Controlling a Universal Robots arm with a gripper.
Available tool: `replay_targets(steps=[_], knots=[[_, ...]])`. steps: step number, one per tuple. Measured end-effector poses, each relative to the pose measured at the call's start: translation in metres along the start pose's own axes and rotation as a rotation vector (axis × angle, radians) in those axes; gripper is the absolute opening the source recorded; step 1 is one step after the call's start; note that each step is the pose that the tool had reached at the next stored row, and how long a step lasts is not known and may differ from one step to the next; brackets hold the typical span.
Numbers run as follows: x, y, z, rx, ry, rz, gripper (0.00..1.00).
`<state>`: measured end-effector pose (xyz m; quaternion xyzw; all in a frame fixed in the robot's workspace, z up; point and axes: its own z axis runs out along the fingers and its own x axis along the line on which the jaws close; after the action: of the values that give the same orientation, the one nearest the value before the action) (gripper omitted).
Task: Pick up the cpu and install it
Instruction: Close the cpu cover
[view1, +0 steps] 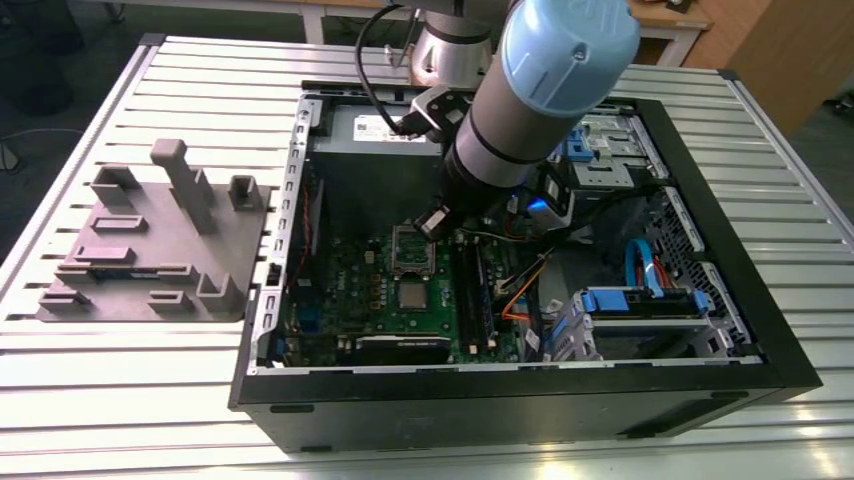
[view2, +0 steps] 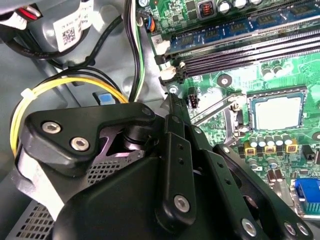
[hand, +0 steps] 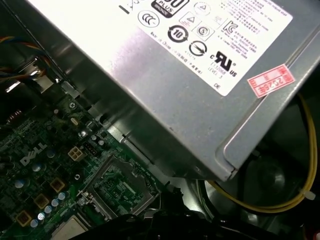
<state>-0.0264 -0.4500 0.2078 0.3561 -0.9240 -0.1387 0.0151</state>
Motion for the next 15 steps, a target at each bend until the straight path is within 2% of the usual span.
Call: replay_targets(steps=[7, 10, 15], knots=[[0.0001, 0.0018, -0.0048, 0.0014, 0.0036, -0.007, 0.1], [0.0002, 0.0021, -0.0054, 0.0045, 0.009, -0.014, 0.1], [0.0002, 0.003, -0.0083, 0.0062, 0.0148, -0.026, 0.1]])
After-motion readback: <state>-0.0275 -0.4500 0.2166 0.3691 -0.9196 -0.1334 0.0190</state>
